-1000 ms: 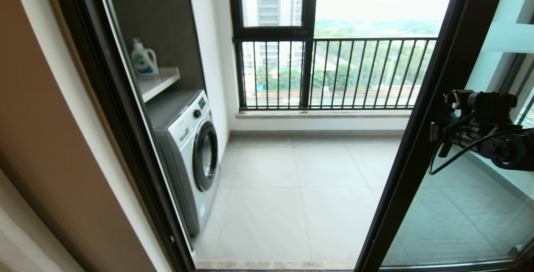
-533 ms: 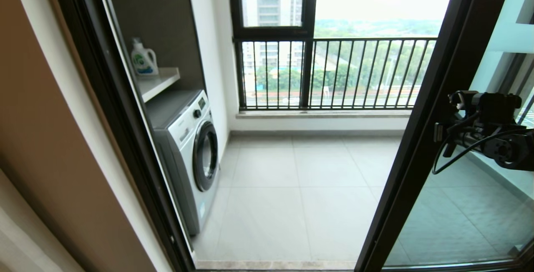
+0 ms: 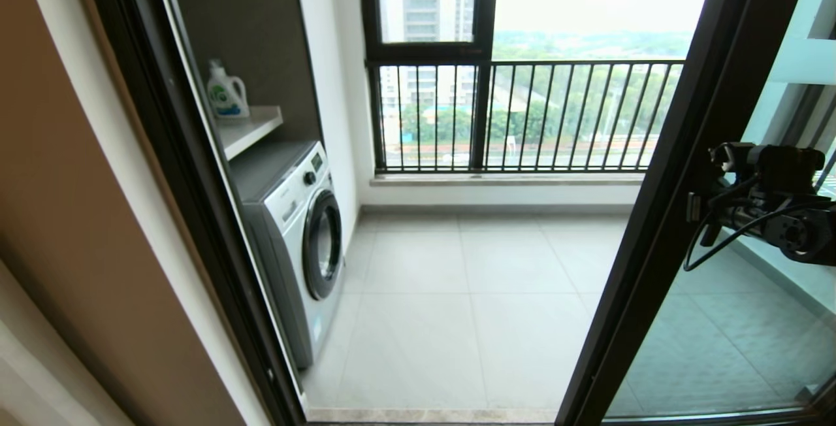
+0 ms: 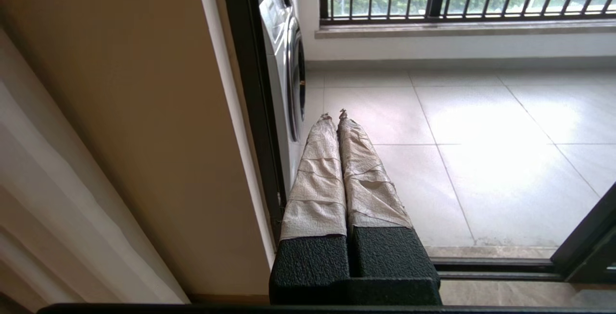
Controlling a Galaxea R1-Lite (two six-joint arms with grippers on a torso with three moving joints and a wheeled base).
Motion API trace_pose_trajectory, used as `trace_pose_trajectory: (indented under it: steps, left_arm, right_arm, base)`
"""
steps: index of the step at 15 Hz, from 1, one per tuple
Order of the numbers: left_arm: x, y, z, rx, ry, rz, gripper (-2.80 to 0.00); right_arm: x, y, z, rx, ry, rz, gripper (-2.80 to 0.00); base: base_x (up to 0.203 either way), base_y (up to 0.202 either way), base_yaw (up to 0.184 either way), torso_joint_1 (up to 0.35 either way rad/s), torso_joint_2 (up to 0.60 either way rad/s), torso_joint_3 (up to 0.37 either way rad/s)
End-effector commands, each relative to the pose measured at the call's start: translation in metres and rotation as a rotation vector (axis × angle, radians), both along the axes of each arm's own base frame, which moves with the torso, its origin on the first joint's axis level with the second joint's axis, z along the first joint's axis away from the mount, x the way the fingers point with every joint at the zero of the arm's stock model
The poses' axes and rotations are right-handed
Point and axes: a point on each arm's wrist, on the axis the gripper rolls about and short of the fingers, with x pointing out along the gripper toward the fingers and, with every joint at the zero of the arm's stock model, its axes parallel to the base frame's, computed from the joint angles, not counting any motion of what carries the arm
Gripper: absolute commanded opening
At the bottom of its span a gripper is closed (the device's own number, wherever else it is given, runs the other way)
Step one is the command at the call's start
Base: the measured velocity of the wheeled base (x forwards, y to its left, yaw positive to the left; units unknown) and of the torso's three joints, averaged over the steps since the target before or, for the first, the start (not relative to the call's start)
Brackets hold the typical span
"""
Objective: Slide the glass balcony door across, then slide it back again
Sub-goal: Open the slid door
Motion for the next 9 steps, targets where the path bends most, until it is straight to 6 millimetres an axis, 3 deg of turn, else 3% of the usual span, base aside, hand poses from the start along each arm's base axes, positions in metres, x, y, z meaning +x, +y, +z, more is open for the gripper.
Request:
trace_pose_trajectory:
  steps: [1,5,9]
  left_arm:
    - [0.000,0.000,0.000,0.000,0.001,-0.001,-2.80]
    - [0.000,0.000,0.000,0.000,0.001,0.000,-2.80]
    - [0.000,0.000,0.000,0.000,0.001,-0.001,-2.80]
  right_arm:
    - [0.000,0.001,0.001,-0.004,-0.005,0.000,-2.80]
    - [-0.002,0.009,0.008,-0.008,-0.020,0.018,-2.80]
    - [-0.009,0.031,0.024,-0.010,-0.063,0.082,-2.80]
  base:
    - [0.000,0.000,0.000,0.000,0.00,0.000]
    - [0.000,0.000,0.000,0.000,0.00,0.000]
    - [0.000,0.000,0.000,0.000,0.00,0.000]
